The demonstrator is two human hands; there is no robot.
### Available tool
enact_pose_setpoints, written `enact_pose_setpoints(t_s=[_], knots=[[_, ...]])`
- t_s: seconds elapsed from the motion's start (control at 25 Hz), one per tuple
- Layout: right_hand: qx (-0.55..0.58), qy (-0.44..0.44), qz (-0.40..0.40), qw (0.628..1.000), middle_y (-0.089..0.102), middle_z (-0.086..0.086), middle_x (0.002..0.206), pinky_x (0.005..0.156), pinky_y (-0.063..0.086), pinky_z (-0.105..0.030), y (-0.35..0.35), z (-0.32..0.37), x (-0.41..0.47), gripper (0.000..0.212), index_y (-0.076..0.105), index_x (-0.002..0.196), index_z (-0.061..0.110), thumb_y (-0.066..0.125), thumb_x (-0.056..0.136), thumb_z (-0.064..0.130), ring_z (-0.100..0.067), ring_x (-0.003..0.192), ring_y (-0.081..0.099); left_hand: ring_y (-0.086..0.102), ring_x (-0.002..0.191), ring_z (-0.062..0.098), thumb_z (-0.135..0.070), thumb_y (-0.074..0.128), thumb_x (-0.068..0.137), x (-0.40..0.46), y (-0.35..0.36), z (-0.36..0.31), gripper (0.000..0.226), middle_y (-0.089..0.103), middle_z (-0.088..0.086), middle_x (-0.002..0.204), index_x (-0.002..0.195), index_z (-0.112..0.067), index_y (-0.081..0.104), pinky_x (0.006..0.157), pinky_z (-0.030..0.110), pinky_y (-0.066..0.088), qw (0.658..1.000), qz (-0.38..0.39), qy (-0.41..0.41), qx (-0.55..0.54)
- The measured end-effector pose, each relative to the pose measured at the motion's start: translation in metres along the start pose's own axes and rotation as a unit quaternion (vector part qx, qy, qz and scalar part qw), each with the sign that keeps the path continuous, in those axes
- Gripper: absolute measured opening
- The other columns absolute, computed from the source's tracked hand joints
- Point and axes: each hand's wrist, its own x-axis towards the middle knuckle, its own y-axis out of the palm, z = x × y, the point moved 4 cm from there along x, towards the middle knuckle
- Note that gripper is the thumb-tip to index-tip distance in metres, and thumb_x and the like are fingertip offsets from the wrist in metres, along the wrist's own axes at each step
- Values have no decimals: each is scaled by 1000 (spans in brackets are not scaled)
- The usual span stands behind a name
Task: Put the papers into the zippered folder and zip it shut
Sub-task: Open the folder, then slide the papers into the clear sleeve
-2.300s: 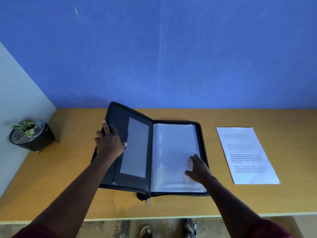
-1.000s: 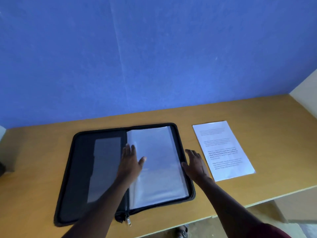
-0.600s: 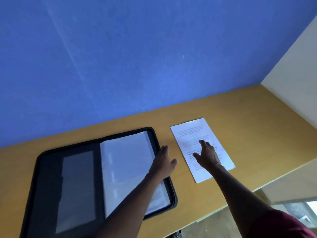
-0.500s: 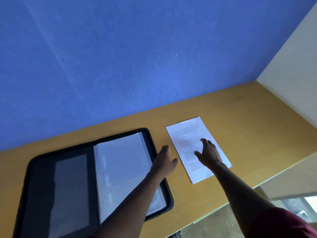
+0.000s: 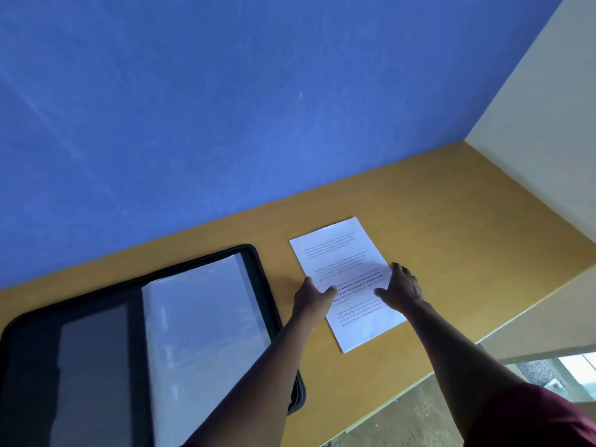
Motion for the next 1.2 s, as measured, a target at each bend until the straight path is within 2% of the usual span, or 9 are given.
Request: enact_pose_setpoints(t_s=[0.08,0.2,0.36,0.56,0.64,0.8,1.0,1.12,1.2], knots=[[-6,13,9,1000,48,-18,134,97,45,-43,3,-5,0,73,37,137,8,75,78,31,-39,122,46,55,125,22,-32,63,92,1,2,1,55,56,2,140,141,-13,45,105,38,48,999,-4,-17,-32],[-16,7,4,1000,47,-18,132,95,44,-43,7,-1,-1,72,37,136,7,75,78,30,-39,119,45,57,122,22,-30,62,90,4,2,0,54,57,2,139,139,-13,47,102,38,49,998,-13,-32,-59],[-9,16,-11,1000,44,-17,132,94,44,-45,9,3,-3,67,37,137,9,71,83,27,-38,119,43,63,110,19,-26,63,88,8,-1,3,44,64,0,127,130,-15,55,92,35,53,996,-19,-32,-79],[47,101,-7,994,46,-16,134,100,38,-48,6,-9,1,54,42,134,11,64,88,27,-38,126,43,68,96,13,-28,65,88,10,-7,4,34,71,-4,112,120,-17,63,68,23,51,995,-33,-31,-85],[84,115,-12,990,50,-16,131,100,41,-47,9,-14,2,50,45,129,9,66,87,26,-38,124,47,68,93,11,-28,65,88,12,-8,4,32,72,-5,110,118,-18,64,66,22,50,995,-28,-26,-92],[133,90,-19,987,62,-20,120,85,49,-37,12,-15,5,46,53,123,0,68,84,22,-37,113,57,68,91,9,-27,65,89,13,-8,7,27,71,-6,108,115,-19,64,63,20,49,995,-30,-20,-92],[255,34,-31,966,69,-8,91,61,43,-28,3,-15,-1,24,60,103,15,68,81,14,-30,82,62,66,87,3,-23,64,90,14,-8,10,23,70,-9,105,113,-19,62,56,13,46,996,-35,-8,-81],[347,-12,-22,937,71,-7,88,60,45,-28,-6,-10,-8,18,61,98,19,68,84,10,-26,76,62,65,87,1,-20,66,90,14,-14,13,24,67,-12,102,113,-19,59,54,10,48,995,-48,13,-89],[410,-45,-3,911,72,-9,89,64,49,-31,-12,-3,-13,17,61,99,14,66,86,4,-23,74,62,66,95,6,-21,68,90,14,-21,13,28,69,-9,108,115,-18,57,69,18,52,990,-54,32,-126]])
